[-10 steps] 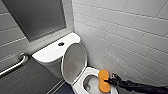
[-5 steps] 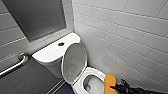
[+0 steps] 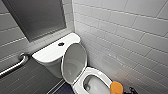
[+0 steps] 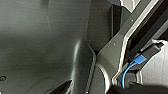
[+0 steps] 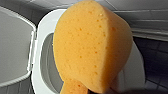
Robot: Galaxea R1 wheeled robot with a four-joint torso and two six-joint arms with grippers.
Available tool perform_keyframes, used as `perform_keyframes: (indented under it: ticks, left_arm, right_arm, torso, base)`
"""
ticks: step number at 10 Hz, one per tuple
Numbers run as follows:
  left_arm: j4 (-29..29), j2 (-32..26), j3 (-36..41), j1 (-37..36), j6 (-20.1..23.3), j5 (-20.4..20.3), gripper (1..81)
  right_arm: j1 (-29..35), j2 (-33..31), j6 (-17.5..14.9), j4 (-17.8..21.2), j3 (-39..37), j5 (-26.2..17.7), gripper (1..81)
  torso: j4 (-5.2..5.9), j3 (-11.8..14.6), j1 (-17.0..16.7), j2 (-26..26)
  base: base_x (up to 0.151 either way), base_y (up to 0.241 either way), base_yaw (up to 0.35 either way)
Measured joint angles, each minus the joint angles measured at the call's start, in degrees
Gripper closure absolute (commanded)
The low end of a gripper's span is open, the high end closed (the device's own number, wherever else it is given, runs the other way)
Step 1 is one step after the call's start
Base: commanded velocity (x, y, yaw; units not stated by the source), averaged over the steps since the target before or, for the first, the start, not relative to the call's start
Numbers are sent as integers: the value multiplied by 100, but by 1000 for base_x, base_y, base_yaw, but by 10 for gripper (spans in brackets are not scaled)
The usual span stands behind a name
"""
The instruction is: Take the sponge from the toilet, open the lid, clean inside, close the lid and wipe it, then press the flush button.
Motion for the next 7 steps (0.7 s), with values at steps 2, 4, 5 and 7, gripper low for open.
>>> perform_keyframes:
  ticks: [2,4,5,7]
  left_arm:
    - [27,28,0,-44,0,11,10]
    - [39,30,0,-93,0,6,10]
    - [69,30,0,-88,0,11,10]
    - [88,35,0,-93,0,9,10]
  right_arm:
    - [-297,-262,-5,0,317,128,811]
    - [-662,-900,-20,-9,833,152,811]
    - [-739,-1287,-22,-22,1174,224,811]
    - [-857,-1718,-27,-63,1742,334,811]
  torso:
    - [0,2,0,0]
    - [0,2,0,0]
    - [0,2,0,0]
    - [0,2,0,-2]
  base:
    - [0,0,0]
    - [0,0,0]
    - [0,0,0]
    - [0,0,0]
